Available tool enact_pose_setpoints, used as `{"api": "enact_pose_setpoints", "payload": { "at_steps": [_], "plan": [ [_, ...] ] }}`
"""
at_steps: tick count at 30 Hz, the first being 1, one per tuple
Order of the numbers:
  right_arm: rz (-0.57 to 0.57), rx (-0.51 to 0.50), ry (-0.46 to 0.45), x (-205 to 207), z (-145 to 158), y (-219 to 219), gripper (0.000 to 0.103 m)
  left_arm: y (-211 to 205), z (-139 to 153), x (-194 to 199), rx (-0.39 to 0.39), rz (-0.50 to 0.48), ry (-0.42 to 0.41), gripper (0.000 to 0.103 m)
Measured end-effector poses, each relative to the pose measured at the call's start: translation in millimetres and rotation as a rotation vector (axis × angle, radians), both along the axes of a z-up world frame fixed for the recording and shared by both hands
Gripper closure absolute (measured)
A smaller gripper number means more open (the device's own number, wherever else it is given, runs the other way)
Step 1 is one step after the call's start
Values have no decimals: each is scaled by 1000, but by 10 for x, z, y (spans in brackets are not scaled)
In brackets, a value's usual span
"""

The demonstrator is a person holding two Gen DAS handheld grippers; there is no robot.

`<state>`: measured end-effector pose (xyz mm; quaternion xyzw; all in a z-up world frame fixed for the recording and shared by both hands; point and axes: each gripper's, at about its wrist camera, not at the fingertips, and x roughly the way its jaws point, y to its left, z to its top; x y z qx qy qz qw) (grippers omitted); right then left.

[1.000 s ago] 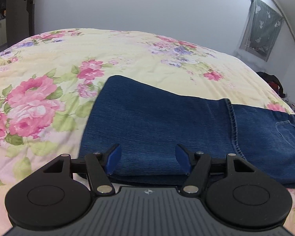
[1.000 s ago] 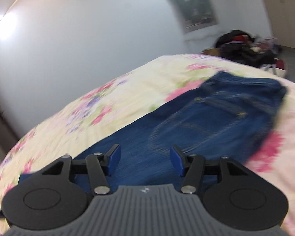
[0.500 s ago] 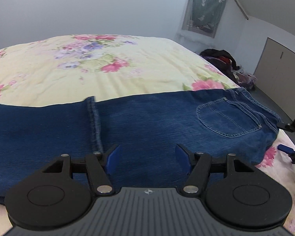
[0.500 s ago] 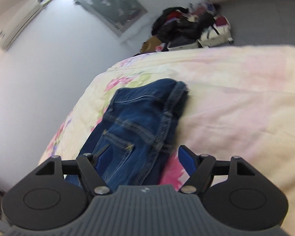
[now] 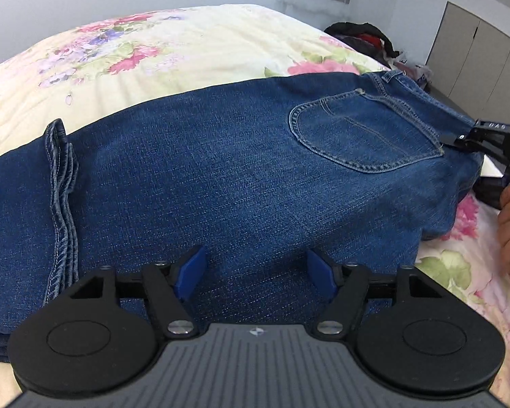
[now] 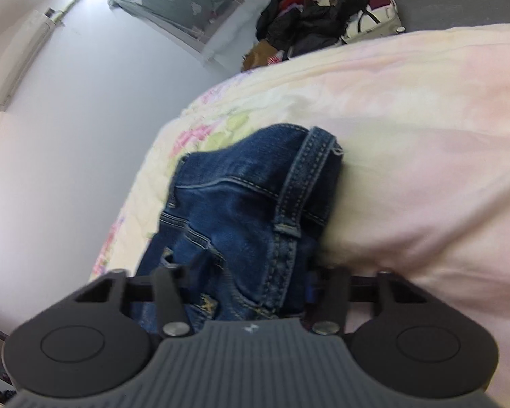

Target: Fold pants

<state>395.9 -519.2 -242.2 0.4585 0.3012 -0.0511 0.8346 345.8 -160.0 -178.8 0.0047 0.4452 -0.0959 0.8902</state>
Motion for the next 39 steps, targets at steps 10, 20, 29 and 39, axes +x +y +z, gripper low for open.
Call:
{"api": "enact_pose_setpoints", "payload": {
  "at_steps": [10, 20, 29, 39],
  "plan": [
    [47, -118, -139, -89, 497, 234, 82, 168, 104, -92, -96, 62, 11, 29],
    [433, -805, -475, -366, 1514, 1800, 84, 924, 515, -579, -288, 169, -120, 29],
    [826, -1323, -575, -807, 1100, 3220, 83, 1547, 626, -805, -330, 277, -139, 29],
    [1081, -1334, -404, -1064, 466, 3686, 77, 1964, 532, -828, -382, 366, -111, 29]
  ]
}}
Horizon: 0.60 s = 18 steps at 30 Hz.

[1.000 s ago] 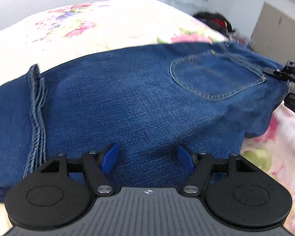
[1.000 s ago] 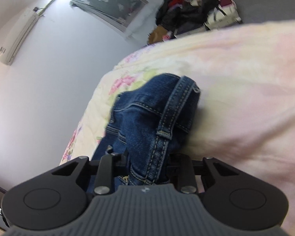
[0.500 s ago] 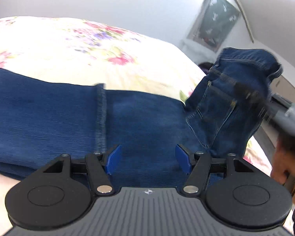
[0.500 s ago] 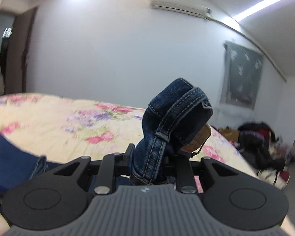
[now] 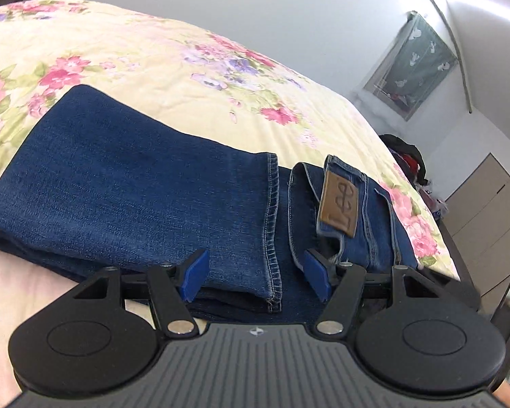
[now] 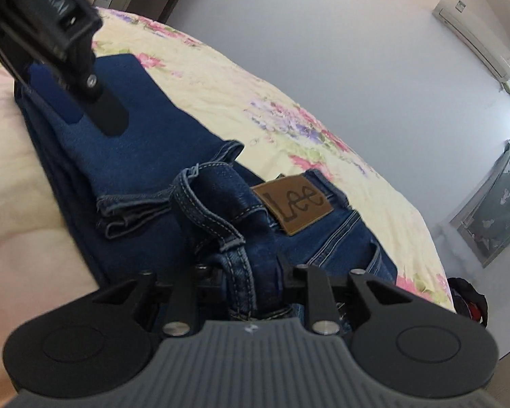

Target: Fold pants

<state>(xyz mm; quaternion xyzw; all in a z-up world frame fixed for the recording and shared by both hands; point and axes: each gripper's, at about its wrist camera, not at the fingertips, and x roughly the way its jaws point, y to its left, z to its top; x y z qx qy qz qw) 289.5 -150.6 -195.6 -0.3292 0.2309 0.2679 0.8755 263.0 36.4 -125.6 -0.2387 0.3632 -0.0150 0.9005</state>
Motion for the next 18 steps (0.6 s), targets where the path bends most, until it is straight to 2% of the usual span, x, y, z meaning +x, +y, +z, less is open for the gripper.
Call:
{"api": "enact_pose_setpoints", "payload": {
  "at_steps": [3, 4, 5, 7, 11, 15, 18],
  "plan": [
    [-62, 27, -14, -155, 19, -50, 65, -6, -25, 46, -29, -5, 12, 29],
    [-94, 63, -8, -192, 87, -80, 59, -22, -29, 72, -32, -10, 13, 29],
    [-118, 113, 4, -239, 147, -118, 51, -47, -25, 84, -27, -13, 12, 29],
    [-174, 255, 33, -335, 289, -221, 42, -124, -26, 104, -13, -23, 10, 29],
    [-362, 519, 85, -369, 443, -617, 41, -272, -28, 209, 2, -71, 10, 28],
    [-625, 766, 163, -232, 407, -1215, 41, -496, -72, 382, 63, -137, 35, 27],
    [-721, 915, 236, -113, 322, -1494, 40, -633, -123, 464, 72, -171, 54, 27]
  ]
}}
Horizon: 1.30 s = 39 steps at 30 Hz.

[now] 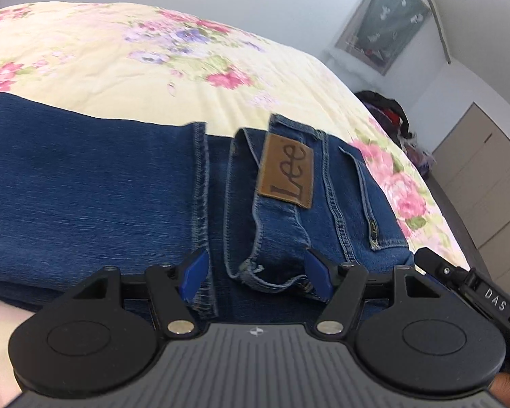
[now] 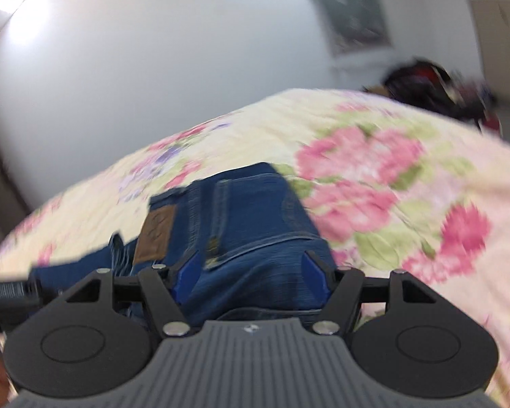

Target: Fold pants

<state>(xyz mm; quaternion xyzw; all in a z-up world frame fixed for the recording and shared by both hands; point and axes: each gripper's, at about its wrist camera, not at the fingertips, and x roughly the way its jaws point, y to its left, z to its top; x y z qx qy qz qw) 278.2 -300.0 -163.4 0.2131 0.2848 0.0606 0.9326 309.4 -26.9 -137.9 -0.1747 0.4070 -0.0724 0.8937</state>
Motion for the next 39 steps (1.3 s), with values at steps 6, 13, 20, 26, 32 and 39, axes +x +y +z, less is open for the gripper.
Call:
{"api": "enact_pose_setpoints", "payload": {
  "at_steps": [6, 13, 20, 26, 32, 39],
  "plan": [
    [-82, 95, 23, 69, -78, -136, 40, -199, -71, 88, 28, -36, 8, 27],
    [-157, 200, 118, 212, -278, -325, 36, -234, -23, 20, 15, -90, -41, 89],
    [-170, 208, 57, 183, -210, -376, 35, 27, 193, -286, -73, -40, -117, 94],
    [-120, 158, 41, 221, -166, -250, 35, -61, 85, -236, -13, -54, -112, 89],
    [-118, 174, 70, 263, -240, -259, 35, -39, 5, -11, -22, -65, -30, 48],
    [-91, 152, 66, 293, -266, -220, 35, -83, -55, 81, -38, -172, -2, 82]
  ]
}}
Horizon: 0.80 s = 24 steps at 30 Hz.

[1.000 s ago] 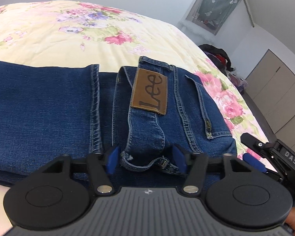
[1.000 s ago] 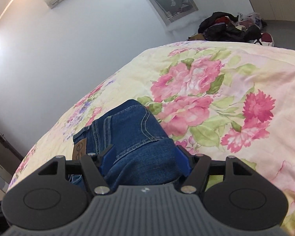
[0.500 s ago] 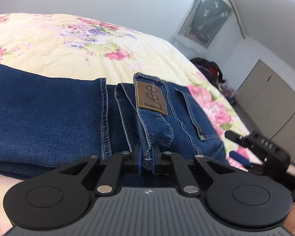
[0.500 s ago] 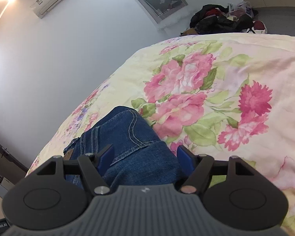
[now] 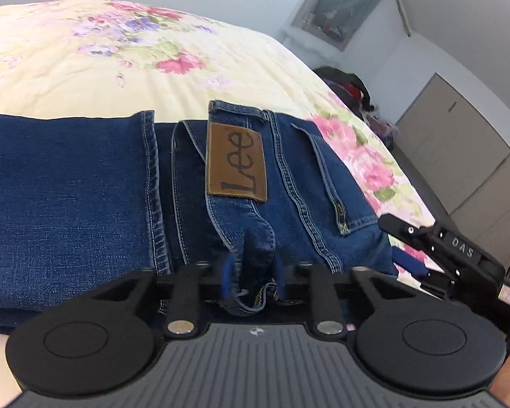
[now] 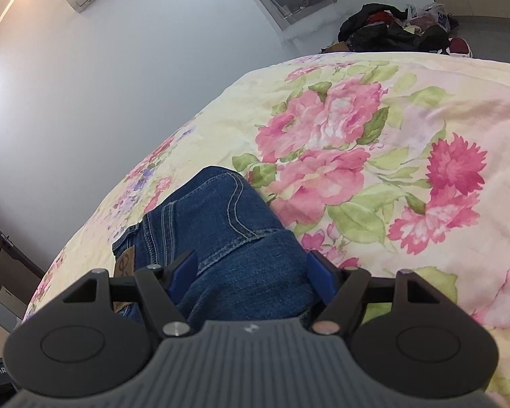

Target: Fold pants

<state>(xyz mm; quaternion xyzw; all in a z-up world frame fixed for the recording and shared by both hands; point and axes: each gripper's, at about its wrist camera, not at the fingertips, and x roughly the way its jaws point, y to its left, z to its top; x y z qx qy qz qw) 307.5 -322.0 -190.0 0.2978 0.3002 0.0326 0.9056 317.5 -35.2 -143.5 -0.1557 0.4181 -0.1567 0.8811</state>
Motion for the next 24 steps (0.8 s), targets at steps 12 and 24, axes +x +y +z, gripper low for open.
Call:
{"api": "enact_pose_setpoints", "payload": {
  "at_steps": [12, 24],
  "plan": [
    [37, -59, -78, -47, 110, 100, 35, 208, 53, -154, 66, 32, -6, 102],
    [316, -456, -77, -21, 10, 808, 43, 189, -142, -205, 158, 56, 59, 96]
  ]
}}
